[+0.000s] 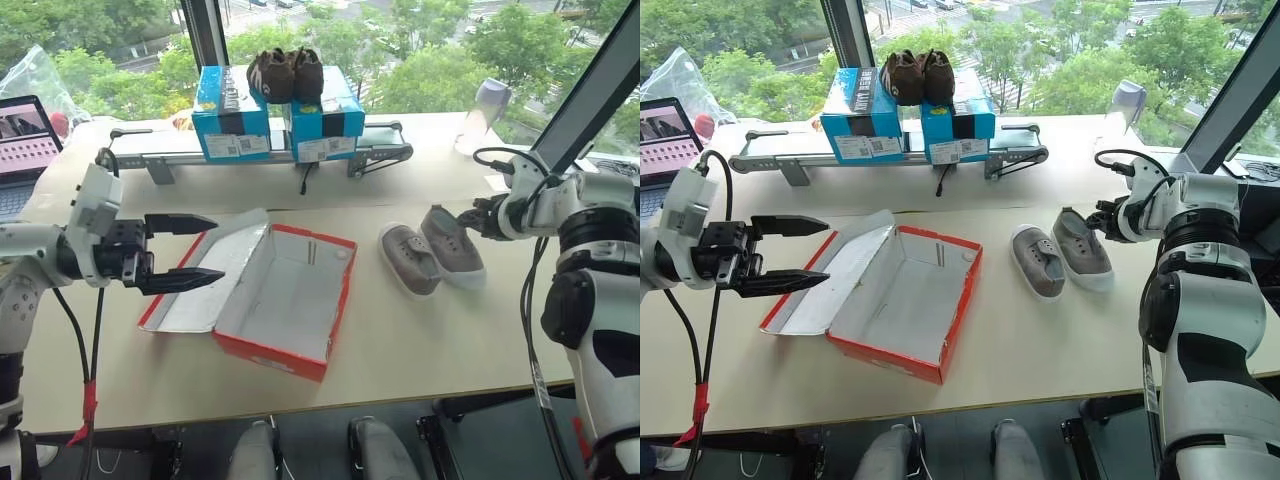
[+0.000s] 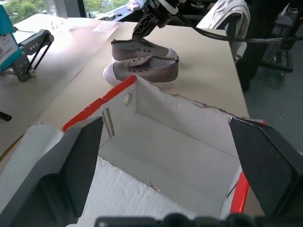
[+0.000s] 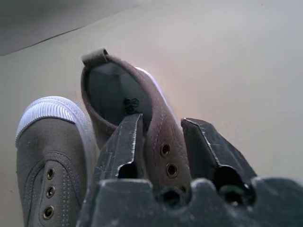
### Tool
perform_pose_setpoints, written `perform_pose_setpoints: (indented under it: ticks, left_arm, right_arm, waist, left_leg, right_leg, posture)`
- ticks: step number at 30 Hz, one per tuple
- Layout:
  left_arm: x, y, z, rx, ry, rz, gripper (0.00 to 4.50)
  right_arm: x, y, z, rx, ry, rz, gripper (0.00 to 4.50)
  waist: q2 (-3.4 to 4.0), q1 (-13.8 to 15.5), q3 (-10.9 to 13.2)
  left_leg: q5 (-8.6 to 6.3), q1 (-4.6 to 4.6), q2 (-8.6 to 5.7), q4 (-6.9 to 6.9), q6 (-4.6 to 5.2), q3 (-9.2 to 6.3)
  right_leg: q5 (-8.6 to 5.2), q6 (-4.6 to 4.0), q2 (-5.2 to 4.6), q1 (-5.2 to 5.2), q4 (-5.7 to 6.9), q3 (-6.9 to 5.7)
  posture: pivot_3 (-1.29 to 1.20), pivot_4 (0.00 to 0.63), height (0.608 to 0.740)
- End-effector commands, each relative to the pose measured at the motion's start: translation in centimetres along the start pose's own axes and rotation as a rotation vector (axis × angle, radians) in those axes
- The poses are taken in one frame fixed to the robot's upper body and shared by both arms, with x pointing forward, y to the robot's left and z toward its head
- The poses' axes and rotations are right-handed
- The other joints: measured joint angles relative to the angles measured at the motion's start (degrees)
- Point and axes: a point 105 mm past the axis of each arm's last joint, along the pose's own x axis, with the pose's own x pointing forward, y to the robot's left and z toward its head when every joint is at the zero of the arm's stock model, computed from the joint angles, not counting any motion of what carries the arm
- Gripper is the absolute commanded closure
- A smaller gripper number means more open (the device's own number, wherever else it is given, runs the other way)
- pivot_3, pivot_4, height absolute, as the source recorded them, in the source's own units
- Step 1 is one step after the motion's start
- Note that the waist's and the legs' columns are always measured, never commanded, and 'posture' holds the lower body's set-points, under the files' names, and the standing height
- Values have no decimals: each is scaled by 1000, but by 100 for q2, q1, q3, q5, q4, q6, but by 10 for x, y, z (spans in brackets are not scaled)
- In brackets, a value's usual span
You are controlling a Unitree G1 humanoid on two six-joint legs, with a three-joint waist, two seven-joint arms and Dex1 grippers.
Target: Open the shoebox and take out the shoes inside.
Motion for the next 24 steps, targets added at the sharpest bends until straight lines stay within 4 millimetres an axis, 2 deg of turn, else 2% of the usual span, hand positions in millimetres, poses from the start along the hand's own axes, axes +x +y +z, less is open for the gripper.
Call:
perform_pose_setpoints:
  ticks: [1, 3, 4, 6, 7, 9, 11, 12, 14, 16, 19, 22, 24]
  left_arm:
    - [-6, -3, 10, 36, -8, 18, 0]
    - [-8, -3, 10, 26, -9, 27, 0]
    - [-9, -4, 9, 12, -8, 39, 0]
    - [-12, -4, 8, -12, -15, 61, 0]
    - [-14, -4, 9, -22, -27, 76, 0]
    - [-17, 3, 12, -20, -66, 160, 0]
    - [-20, 9, 17, -49, -121, 219, 0]
    - [-22, 11, 20, -71, -144, 237, 0]
    - [-33, 14, 26, -105, -223, 314, 0]
    - [-43, 18, 21, -128, -243, 430, 0]
    - [-51, 23, 1, -170, -211, 596, 0]
    - [-59, 10, -40, -192, -143, 756, 0]
    - [-66, -4, -65, -256, -142, 863, 0]
  right_arm:
    - [-25, 8, 41, -37, -153, 9, 1160]
    - [-40, 16, 63, -76, -249, 33, 544]
    - [-53, 28, 81, -149, -368, 87, 168]
    - [-74, 50, 98, -304, -553, 185, 31]
    - [-83, 61, 96, -417, -611, 243, 31]
    - [-91, 81, 56, -517, -517, 462, 31]
    - [-105, 94, 20, -526, -449, 686, 31]
    - [-113, 97, 8, -535, -434, 770, 31]
    - [-118, 90, -22, -545, -422, 840, 31]
    - [-112, 79, -40, -549, -460, 783, 31]
    - [-102, 69, -50, -448, -552, 669, 31]
    - [-94, 39, -73, -384, -699, 454, 31]
    - [-94, 19, -101, -372, -731, 318, 31]
  waist:
    - [0, -2, 0]
    - [0, 3, 0]
    - [0, 5, 0]
    - [6, 0, 4]
    - [8, 3, 5]
    - [3, 55, 1]
    - [-5, 101, -5]
    - [-7, 137, -6]
    - [-7, 182, -6]
    - [-8, 201, -6]
    - [-9, 181, -10]
    - [-11, 163, -22]
    - [-15, 188, -26]
  left_leg:
    - [0, 0, 0, 0, 0, 0]
    - [0, 0, 0, -1, 0, -1]
    - [0, 0, 0, -1, 0, -1]
    - [0, -2, 1, -1, 0, 0]
    - [0, -2, 0, -3, 0, 1]
    - [0, 0, 5, -4, 0, -4]
    - [-1, 6, 12, -7, 0, -23]
    - [-2, 8, 14, -5, -1, -20]
    - [-1, 6, 14, 3, 0, -19]
    - [-1, 5, 11, 13, 0, -19]
    - [-10, 11, 11, 26, -13, -15]
    - [-28, 29, 12, 22, -44, -7]
    - [-30, 52, 11, 13, -46, -5]
  right_leg:
    - [0, 0, 0, 0, 0, 0]
    - [0, 0, 0, -1, 0, -1]
    - [0, 0, 0, -2, 0, 0]
    - [-1, 0, -1, -4, -1, 1]
    - [-1, 2, -1, -4, -2, 2]
    - [-2, 5, 3, 0, -3, -4]
    - [-15, 7, 10, 18, -5, -21]
    - [-15, 6, 12, 19, -4, -20]
    - [-14, 7, 12, 19, -1, -17]
    - [-13, 8, 8, 19, 3, -16]
    - [-19, -6, 4, 26, 3, -14]
    - [-13, -25, 6, 33, -6, -8]
    - [-17, -28, 3, 56, -7, -9]
  posture:
    - [0, 150, 740]
    - [0, 150, 740]
    - [0, 150, 740]
    - [0, 150, 740]
    - [0, 150, 740]
    - [0, 150, 740]
    - [0, 150, 740]
    - [0, 150, 740]
    - [0, 150, 740]
    - [0, 150, 740]
    - [0, 150, 740]
    - [0, 150, 740]
    - [0, 150, 740]
